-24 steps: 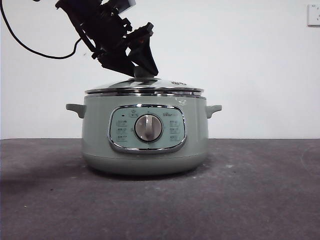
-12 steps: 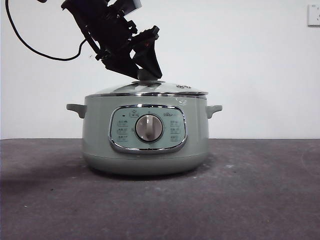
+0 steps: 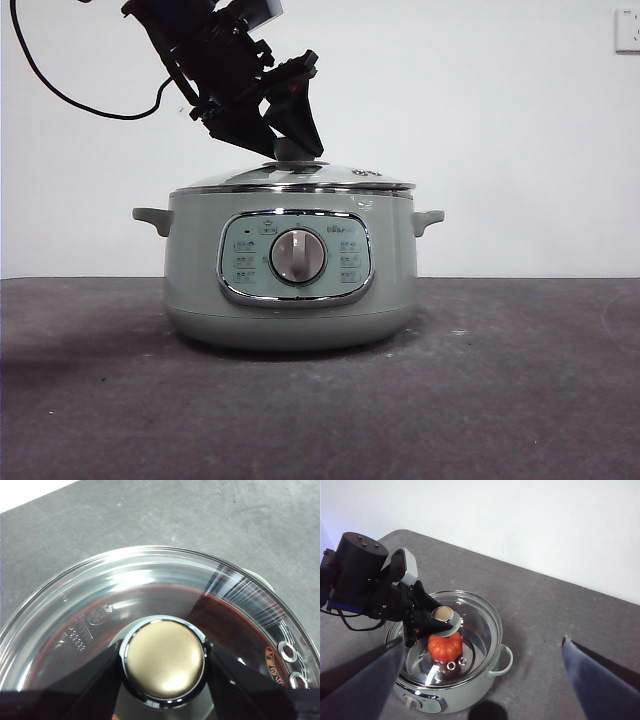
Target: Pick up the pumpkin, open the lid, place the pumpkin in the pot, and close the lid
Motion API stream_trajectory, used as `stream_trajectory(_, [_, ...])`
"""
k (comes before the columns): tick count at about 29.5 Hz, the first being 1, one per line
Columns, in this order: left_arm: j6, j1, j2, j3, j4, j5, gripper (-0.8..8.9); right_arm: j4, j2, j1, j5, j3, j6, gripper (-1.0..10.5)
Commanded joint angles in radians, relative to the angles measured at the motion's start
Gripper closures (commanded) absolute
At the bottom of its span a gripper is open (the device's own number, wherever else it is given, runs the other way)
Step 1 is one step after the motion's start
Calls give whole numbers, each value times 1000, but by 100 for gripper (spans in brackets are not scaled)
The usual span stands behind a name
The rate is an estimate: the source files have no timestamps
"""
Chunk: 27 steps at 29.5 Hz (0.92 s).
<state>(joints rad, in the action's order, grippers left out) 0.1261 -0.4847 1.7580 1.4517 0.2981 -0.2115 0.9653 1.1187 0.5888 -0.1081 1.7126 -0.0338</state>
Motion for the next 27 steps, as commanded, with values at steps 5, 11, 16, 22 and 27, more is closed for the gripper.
stream_trajectory(5, [10, -5, 5, -2, 14, 2, 825, 12, 1, 1, -3, -8, -2, 290])
stream_trajectory(11, [11, 3, 3, 48, 56, 1, 826, 15, 2, 1, -3, -8, -2, 290])
stream_trajectory(16, [11, 3, 3, 62, 76, 1, 825, 16, 2, 1, -3, -8, -2, 290])
stream_trajectory(22, [10, 2, 4, 62, 110, 1, 758, 17, 2, 1, -2, -8, -2, 290])
stream_trajectory(27, [9, 3, 4, 62, 111, 2, 282, 42, 2, 1, 5, -8, -1, 290])
